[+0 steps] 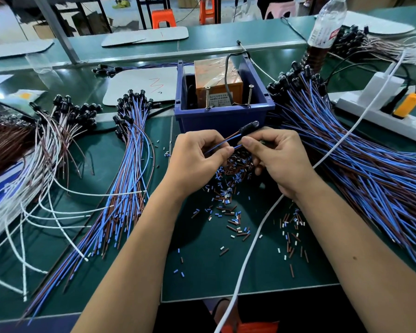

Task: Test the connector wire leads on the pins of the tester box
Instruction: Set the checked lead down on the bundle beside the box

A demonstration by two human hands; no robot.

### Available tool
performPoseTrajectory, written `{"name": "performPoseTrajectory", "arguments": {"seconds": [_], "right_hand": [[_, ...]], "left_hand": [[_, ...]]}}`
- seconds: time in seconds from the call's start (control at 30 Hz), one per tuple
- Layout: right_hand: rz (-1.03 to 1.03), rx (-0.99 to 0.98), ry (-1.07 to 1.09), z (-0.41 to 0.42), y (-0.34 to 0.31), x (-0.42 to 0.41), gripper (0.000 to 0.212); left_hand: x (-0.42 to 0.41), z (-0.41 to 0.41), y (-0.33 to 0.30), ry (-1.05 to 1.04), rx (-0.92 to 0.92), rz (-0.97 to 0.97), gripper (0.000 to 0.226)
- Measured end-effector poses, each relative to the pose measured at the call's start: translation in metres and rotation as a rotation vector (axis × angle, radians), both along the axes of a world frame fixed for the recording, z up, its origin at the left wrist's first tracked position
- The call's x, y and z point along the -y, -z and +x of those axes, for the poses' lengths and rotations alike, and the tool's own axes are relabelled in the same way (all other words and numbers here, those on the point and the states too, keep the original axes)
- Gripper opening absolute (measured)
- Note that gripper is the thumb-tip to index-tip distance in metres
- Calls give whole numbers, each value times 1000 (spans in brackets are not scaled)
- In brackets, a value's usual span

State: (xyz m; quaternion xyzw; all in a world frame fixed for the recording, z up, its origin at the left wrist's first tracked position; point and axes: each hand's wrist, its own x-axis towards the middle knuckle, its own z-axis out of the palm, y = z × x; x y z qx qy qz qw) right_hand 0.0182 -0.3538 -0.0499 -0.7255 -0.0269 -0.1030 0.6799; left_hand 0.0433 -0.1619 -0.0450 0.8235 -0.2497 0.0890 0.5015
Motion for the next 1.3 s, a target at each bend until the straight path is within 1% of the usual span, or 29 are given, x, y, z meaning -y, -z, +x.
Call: {"name": "performPoseTrajectory", "arguments": {"seconds": [0.13,0.2,0.33,0.47,0.7,0.8,0.97,1.07,1.13,1.2,1.27,1.3], "right_hand": [[-43,16,-41,-2,-1,2,11],[-35,31,-66,-2,-1,2,13],[-21,47,-74,-1,-1,2,20],[36,38,-92,-1,-1,1,22],[54,6,-43,1,1,2,13],[22,-1,-27,1,1,3,14],[36,11,-53,1,1,4,16],[99,36,-1,3,0,10,17],[158,52,90,6,-1,18,17],[117,78,141,6,1,22,13],[-46,133,123,5,3,15,1],[-112,169,113,4,4,10,6]], "left_hand": [[0,0,1,-23,3,-5,16],[0,-1,2,-30,8,-11,16],[2,-1,3,-12,-3,-11,8],[0,1,3,-9,-24,-22,9],[-1,3,2,-11,-48,-43,6],[-2,4,2,-12,-75,-71,8],[-4,3,0,29,-112,-113,10],[-7,2,-3,48,-123,-145,10],[-13,3,-7,32,-133,-223,12],[-17,3,-10,17,-144,-318,13],[-13,1,-11,18,-169,-401,13],[-9,-1,-11,21,-172,-427,14]]}}
